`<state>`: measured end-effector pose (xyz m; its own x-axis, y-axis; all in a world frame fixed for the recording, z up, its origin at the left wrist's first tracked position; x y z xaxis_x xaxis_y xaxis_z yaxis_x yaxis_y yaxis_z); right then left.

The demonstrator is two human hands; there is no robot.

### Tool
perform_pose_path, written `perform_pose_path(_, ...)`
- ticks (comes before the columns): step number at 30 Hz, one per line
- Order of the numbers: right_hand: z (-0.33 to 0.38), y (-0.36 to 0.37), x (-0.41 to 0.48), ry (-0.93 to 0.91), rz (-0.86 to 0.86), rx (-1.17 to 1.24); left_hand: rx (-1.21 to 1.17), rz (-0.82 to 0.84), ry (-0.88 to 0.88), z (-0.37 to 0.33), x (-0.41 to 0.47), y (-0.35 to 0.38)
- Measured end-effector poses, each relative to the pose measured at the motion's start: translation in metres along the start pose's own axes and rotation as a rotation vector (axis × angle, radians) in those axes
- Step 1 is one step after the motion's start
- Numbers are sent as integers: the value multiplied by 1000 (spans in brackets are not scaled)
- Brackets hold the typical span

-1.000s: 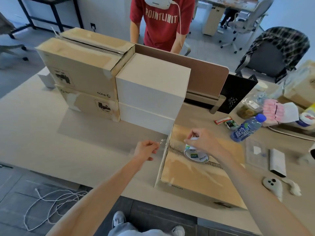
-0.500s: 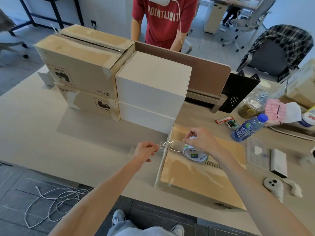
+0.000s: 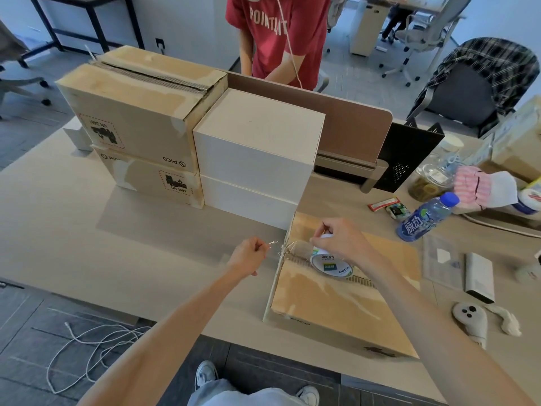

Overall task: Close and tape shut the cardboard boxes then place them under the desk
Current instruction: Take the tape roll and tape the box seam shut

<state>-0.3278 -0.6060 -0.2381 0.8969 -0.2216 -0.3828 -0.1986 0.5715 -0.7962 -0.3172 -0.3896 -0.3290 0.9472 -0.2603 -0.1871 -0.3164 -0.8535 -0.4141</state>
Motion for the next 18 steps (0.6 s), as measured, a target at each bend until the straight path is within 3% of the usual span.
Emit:
perform_pose_path(7,-1,1,1,3,3,1,112,3,18,2,0,-6)
perform_pose_path(18,-3,1,-3,-8,-11,17,-31,-7,-66,20,0,18)
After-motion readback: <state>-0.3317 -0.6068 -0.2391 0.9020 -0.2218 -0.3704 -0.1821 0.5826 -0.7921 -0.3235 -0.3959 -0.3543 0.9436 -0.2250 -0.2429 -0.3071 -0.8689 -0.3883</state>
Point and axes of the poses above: each hand's wrist, its own x-axis towards the middle knuckle, its own y-axis out of the palm, z = x × y, the point moved 2 cm from there along x, towards the middle knuckle, and after that the axes turned 14 degrees about y, right-handed, at the moved point
